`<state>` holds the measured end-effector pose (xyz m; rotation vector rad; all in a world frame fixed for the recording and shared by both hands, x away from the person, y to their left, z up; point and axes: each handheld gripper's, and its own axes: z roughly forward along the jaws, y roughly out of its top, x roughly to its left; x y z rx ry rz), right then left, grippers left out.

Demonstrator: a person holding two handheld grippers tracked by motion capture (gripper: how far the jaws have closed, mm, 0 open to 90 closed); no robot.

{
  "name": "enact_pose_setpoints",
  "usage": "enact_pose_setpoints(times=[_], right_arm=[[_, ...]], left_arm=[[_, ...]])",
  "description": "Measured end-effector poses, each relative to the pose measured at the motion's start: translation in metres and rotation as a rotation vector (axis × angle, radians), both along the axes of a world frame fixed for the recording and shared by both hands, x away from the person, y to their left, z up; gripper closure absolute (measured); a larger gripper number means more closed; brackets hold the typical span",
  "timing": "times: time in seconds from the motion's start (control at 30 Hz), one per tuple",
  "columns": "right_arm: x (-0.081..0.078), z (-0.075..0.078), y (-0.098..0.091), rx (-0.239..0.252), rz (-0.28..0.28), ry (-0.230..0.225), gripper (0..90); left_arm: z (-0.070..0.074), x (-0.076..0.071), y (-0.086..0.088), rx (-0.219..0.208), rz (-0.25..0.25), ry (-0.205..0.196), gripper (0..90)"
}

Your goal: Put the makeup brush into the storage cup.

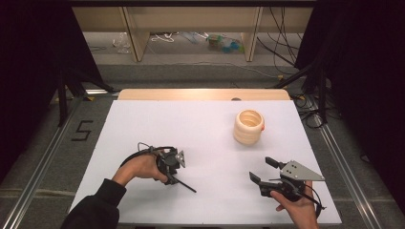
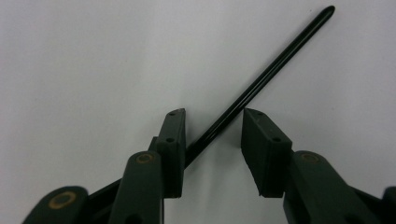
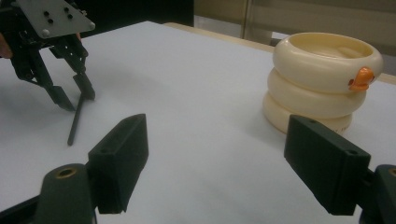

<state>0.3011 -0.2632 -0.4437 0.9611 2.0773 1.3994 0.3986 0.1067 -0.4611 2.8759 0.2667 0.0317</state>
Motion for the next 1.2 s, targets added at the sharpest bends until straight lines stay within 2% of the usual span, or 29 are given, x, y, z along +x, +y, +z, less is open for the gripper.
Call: enact_pose_setpoints(times=[0.03,0.17,0.2,0.23,0.27,0.4,0.47,0.5,0.57,0.6,0.63,0.67,0.7,0.73,0.8,0.83,0.87,0.9,1.0,1.2], right_arm=[[0.001,-0.001,0.001,0.023,0.003,-0.013,23.0],[0.000,0.000,0.000,-0.008,0.003,0.005,23.0],[0.002,-0.001,0.001,0.012,-0.001,-0.036,23.0],[0.001,-0.001,0.002,0.016,-0.001,-0.018,23.1],[0.000,0.000,0.001,-0.002,-0.001,0.001,23.1],[0.000,0.000,0.001,0.000,0.002,0.003,23.2],[0.002,-0.002,0.003,0.028,0.012,-0.009,23.3],[0.000,-0.001,0.001,-0.004,0.004,0.003,23.3],[0.002,-0.002,0.003,0.030,0.010,-0.009,23.6],[0.001,-0.001,0.002,0.013,0.005,-0.004,23.8],[0.002,-0.002,0.003,0.027,0.013,-0.009,23.9],[0.001,-0.001,0.002,-0.002,0.006,-0.003,23.9],[0.001,-0.001,0.002,-0.009,0.005,0.001,23.9],[0.002,-0.003,0.004,0.024,0.014,-0.006,24.0],[0.002,-0.003,0.004,0.024,0.014,-0.006,24.0],[0.001,0.000,0.001,-0.014,0.008,0.002,24.0],[0.000,0.000,0.002,-0.009,0.012,0.007,24.1],[0.001,-0.002,0.004,0.028,0.024,-0.007,24.3],[0.000,0.000,0.004,0.008,0.027,-0.003,24.4],[0.000,0.000,0.005,-0.010,0.034,-0.002,24.6]], left_arm=[[0.000,0.000,0.000,0.000,0.000,0.001,63.2],[0.000,-0.002,0.000,-0.005,0.007,-0.003,66.8],[0.000,-0.003,-0.001,0.000,0.006,-0.003,68.3],[0.001,-0.003,-0.002,0.008,0.005,0.001,69.9],[0.001,-0.004,-0.003,0.016,0.002,-0.001,71.5],[0.001,-0.005,-0.003,0.020,-0.016,-0.005,76.0],[0.001,-0.005,-0.004,0.020,-0.015,0.001,77.4],[0.001,-0.006,-0.004,0.024,-0.019,0.003,78.0],[0.001,-0.007,-0.005,0.027,-0.030,-0.007,79.1],[0.001,-0.008,-0.005,0.028,-0.037,-0.007,79.8],[0.001,-0.008,-0.006,0.032,-0.053,-0.015,80.5],[0.001,-0.008,-0.006,0.031,-0.051,-0.010,81.3],[0.001,-0.009,-0.007,0.036,-0.052,-0.010,81.8],[0.001,-0.009,-0.007,0.037,-0.058,-0.015,82.6],[0.001,-0.011,-0.008,0.039,-0.060,-0.015,84.6],[0.002,-0.011,-0.009,0.048,-0.066,-0.018,85.3],[0.002,-0.011,-0.010,0.052,-0.068,-0.023,85.3],[0.002,-0.011,-0.010,0.052,-0.064,-0.022,85.3],[0.001,-0.011,-0.009,0.048,-0.049,-0.005,85.3],[0.002,-0.010,-0.010,0.058,-0.027,-0.010,85.4]])
